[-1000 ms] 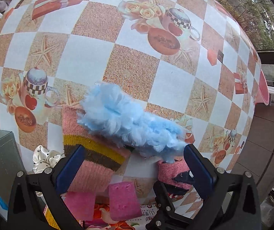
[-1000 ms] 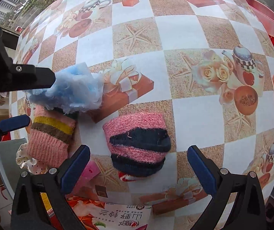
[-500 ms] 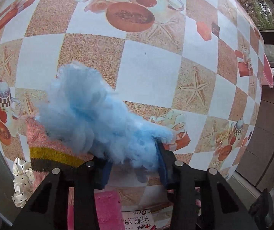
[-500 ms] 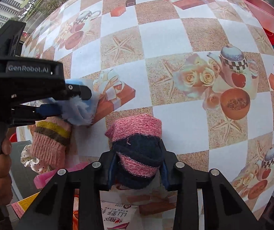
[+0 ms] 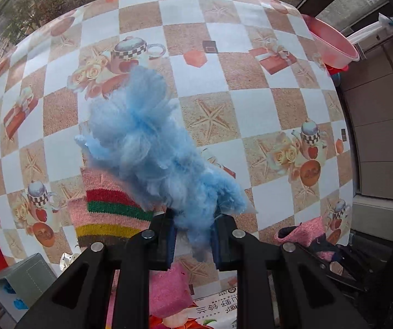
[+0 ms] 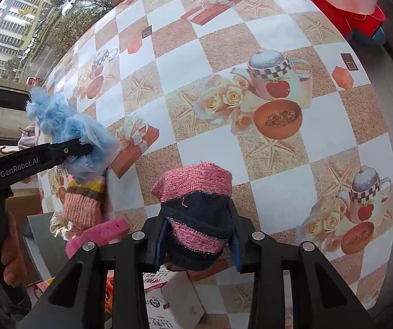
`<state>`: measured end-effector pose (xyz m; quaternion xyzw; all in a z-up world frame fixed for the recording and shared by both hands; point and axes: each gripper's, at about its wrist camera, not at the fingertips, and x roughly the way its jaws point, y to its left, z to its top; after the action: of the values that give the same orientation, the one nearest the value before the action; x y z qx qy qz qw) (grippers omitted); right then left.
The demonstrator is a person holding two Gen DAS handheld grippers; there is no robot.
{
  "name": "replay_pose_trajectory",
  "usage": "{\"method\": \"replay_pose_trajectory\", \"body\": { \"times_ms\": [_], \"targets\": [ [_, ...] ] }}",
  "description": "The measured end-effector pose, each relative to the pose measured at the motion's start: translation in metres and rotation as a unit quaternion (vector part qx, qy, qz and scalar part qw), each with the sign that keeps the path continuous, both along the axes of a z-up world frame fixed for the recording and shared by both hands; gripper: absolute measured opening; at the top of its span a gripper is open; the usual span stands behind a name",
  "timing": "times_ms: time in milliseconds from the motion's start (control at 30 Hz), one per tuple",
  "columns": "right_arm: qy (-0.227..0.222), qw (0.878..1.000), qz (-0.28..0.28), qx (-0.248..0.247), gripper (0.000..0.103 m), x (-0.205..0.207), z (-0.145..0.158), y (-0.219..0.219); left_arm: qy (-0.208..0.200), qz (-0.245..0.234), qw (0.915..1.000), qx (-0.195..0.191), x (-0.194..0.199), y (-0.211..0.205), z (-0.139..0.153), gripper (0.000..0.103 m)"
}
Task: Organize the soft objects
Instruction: 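Grasp the blue fluffy duster with the left tool while the right tool grasps the pink-black sock, then carry the blue duster and pink-black sock over the white box with both tools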
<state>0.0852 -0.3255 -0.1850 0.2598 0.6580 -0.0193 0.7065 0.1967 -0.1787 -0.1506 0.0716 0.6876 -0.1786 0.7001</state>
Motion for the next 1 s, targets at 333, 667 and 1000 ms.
{"method": "replay_pose_trajectory", "body": {
  "times_ms": [333,667,1000],
  "targets": [
    [-0.004,1.0,-0.019,-0.003,0.038,-0.031,0.019,0.0,-0.046,-0.082,0.9956,-0.007,-0.069,-0.003,0.041,0.023],
    [-0.001,1.0,-0.022,-0.009,0.038,-0.072,0.031,0.011,-0.058,-0.136,0.9891,-0.005,-0.145,0.017,0.057,0.023],
    [0.009,0.999,-0.052,-0.009,0.038,-0.124,0.046,0.036,-0.053,-0.224,0.9726,-0.029,-0.217,0.035,0.071,0.023]
  ]
}}
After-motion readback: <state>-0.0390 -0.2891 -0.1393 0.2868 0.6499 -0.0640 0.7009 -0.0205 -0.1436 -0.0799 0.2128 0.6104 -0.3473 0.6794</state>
